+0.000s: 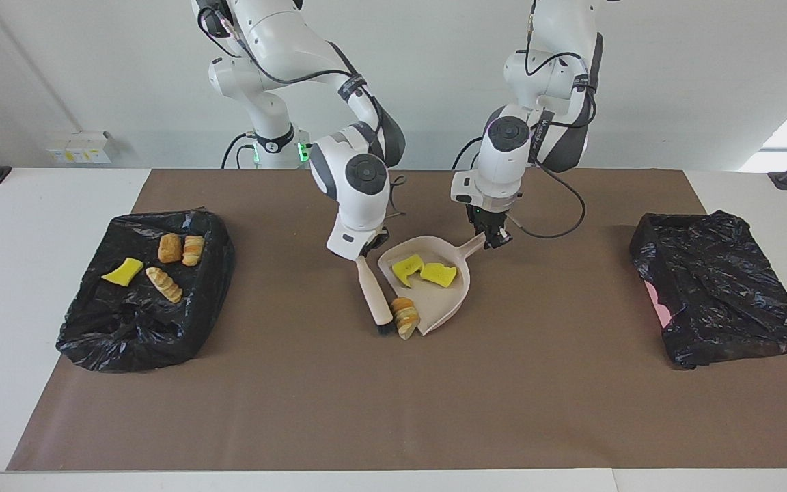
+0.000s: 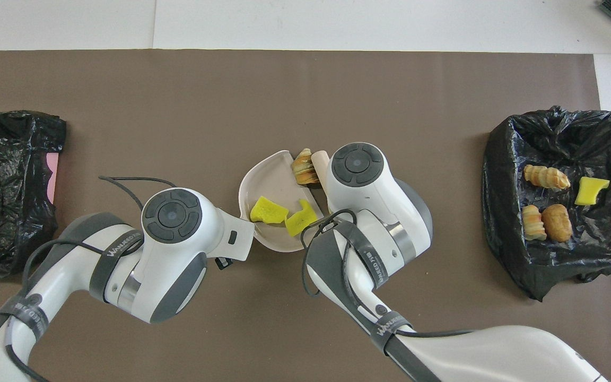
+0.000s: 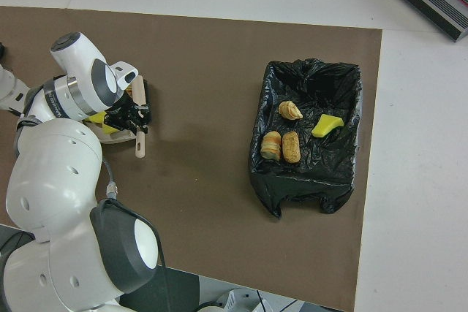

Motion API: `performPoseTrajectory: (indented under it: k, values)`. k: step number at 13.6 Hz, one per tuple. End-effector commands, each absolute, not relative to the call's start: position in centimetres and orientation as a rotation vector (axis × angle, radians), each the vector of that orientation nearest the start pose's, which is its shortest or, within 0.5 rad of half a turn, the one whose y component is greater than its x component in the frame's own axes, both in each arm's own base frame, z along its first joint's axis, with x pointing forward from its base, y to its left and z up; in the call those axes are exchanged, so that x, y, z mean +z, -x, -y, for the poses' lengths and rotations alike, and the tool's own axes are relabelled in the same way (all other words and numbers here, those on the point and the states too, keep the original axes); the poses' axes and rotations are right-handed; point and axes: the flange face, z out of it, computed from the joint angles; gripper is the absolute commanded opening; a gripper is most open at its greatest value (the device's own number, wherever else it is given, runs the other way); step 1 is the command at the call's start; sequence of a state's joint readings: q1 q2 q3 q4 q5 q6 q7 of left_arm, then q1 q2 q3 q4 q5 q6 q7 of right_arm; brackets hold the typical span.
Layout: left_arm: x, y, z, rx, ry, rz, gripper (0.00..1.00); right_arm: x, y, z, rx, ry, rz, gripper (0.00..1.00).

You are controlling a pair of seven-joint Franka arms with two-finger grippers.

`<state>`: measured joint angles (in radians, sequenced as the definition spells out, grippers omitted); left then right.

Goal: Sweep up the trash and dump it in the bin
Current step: 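Carry the loaded dustpan toward the bin with the left gripper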

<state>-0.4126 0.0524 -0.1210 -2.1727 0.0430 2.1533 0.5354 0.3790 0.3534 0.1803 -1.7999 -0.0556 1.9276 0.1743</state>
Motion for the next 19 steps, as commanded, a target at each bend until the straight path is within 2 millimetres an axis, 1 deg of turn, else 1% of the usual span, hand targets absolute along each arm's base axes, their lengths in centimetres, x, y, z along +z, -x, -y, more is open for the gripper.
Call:
performPoseTrajectory:
  k: [1,2,4,6,7,8,9,10,11,12,13,14,15,16,17,18,19]
  values:
    - [36.5,-45.5,26.4,0.092,2.661,-1.584,0.00,35.1,-51.4,-34.1,0.347,3.021,0.702,0.00]
    - [36.4,-45.4,26.5,0.094,2.661,-1.584,0.00,35.1,-51.4,-34.4,0.353,2.985,0.677,0.00]
    - [36.5,-45.5,26.4,0.092,2.661,-1.584,0.00,35.1,-52.0,-33.5,0.354,2.971,0.712,0.00]
    - [36.4,-45.5,26.4,0.099,2.665,-1.579,0.00,35.7,-53.6,-31.1,0.343,2.987,0.654,0.00]
    - [36.5,-45.7,26.4,0.092,2.667,-1.577,0.00,36.6,-54.4,-29.4,0.328,2.993,0.608,0.00]
    - [36.6,-45.7,26.4,0.096,2.669,-1.572,0.00,38.0,-54.7,-28.3,0.308,3.000,0.581,0.00]
    - [36.5,-45.7,26.3,0.103,2.675,-1.562,0.00,39.2,-54.4,-27.9,0.314,3.009,0.565,0.00]
    - [37.0,-45.9,25.7,0.096,2.694,-1.526,0.00,40.5,-54.0,-27.3,0.324,3.018,0.558,0.00]
    - [38.0,-46.6,24.1,0.088,2.720,-1.473,0.00,41.4,-53.7,-26.5,0.347,3.026,0.547,0.00]
    - [39.5,-46.9,23.0,0.065,2.736,-1.440,0.00,42.0,-53.3,-26.0,0.374,3.034,0.542,0.00]
    - [40.9,-47.1,21.6,0.038,2.752,-1.401,0.00,42.6,-52.7,-26.1,0.387,3.047,0.531,0.00]
    - [42.3,-47.5,20.0,0.024,2.766,-1.366,0.00,43.1,-52.0,-26.5,0.403,3.072,0.483,0.00]
    - [43.9,-47.7,18.0,0.024,2.783,-1.321,0.00,44.0,-51.2,-27.0,0.410,3.093,0.420,0.00]
    - [45.1,-47.9,16.4,0.042,2.808,-1.271,0.00,44.4,-50.1,-28.2,0.428,3.112,0.385,0.00]
    - [46.3,-48.0,15.6,0.059,2.818,-1.248,0.00,44.6,-48.6,-29.9,0.433,3.138,0.330,0.00]
    - [47.3,-48.1,14.2,0.096,2.836,-1.208,0.00,44.6,-47.2,-31.2,0.420,3.157,0.267,0.00]
    - [48.3,-48.4,11.8,0.136,2.867,-1.138,0.00,44.3,-45.5,-32.0,0.422,3.162,0.195,0.00]
